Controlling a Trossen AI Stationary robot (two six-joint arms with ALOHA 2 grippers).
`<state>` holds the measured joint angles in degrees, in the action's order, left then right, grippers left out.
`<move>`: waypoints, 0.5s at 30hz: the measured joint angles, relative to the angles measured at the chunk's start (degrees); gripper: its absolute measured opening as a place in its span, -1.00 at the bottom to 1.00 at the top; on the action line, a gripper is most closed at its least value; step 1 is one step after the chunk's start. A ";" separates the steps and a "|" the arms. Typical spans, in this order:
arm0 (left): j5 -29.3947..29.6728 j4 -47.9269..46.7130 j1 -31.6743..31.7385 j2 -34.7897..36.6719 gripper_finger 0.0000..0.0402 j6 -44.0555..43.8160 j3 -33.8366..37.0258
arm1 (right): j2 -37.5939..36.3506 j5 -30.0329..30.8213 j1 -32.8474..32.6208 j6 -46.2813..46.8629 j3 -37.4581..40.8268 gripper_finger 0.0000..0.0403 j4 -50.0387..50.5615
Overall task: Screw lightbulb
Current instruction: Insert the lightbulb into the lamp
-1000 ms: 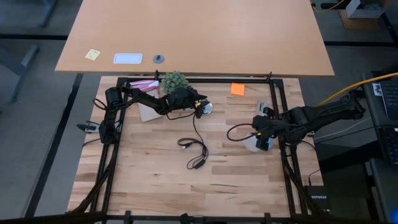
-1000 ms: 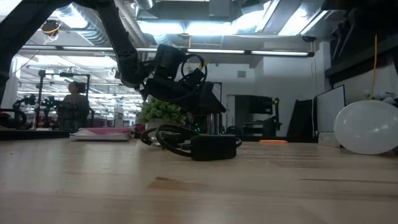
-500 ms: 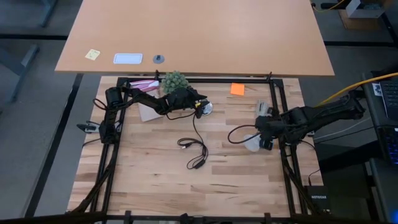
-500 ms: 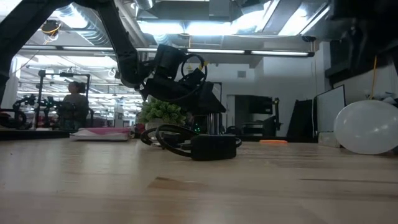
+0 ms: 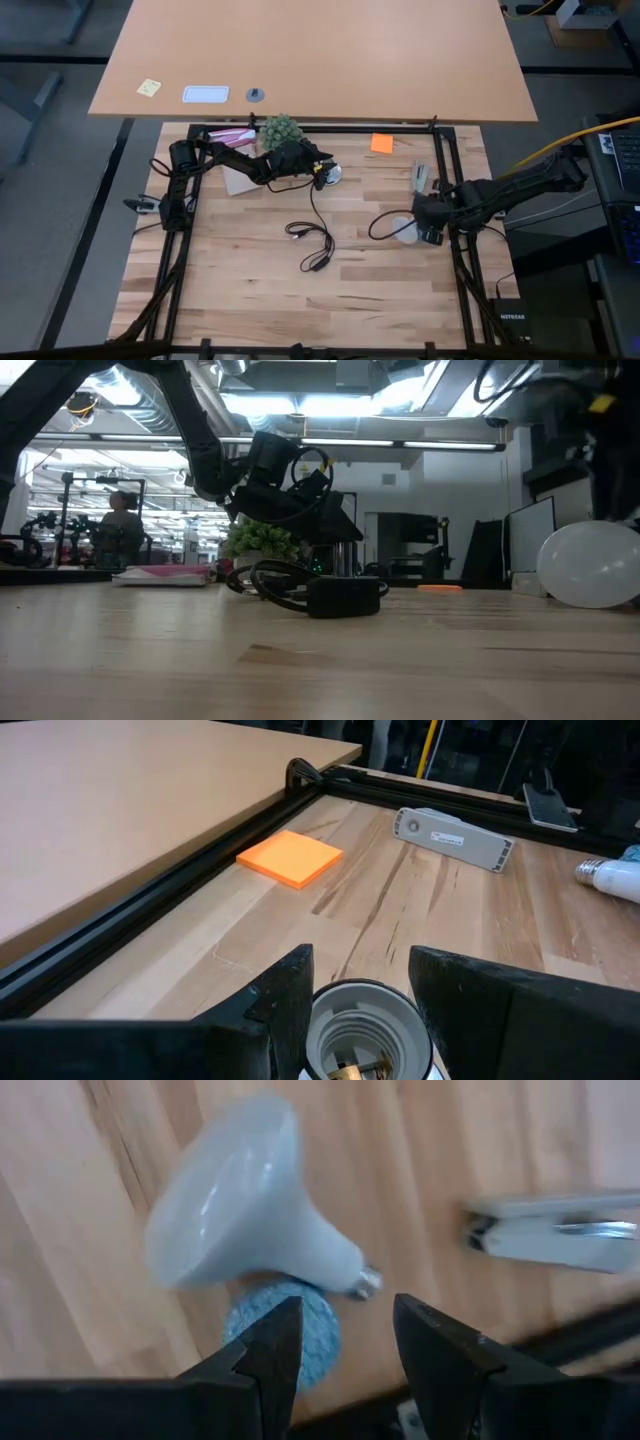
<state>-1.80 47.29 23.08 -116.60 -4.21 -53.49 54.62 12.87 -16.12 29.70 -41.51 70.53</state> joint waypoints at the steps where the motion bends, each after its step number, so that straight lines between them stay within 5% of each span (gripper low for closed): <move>1: 0.00 -0.01 -0.14 0.00 -0.22 -0.43 0.00 | 0.01 -0.30 0.00 -0.20 1.47 -0.18 -2.29; 15: -0.16 -0.59 -3.02 1.10 -0.22 -10.22 0.09 | 3.66 -4.77 -0.02 -1.67 7.57 -0.18 -17.15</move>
<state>-1.96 46.70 20.06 -115.49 -14.43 -53.41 58.29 8.10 -16.14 28.03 -33.93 53.39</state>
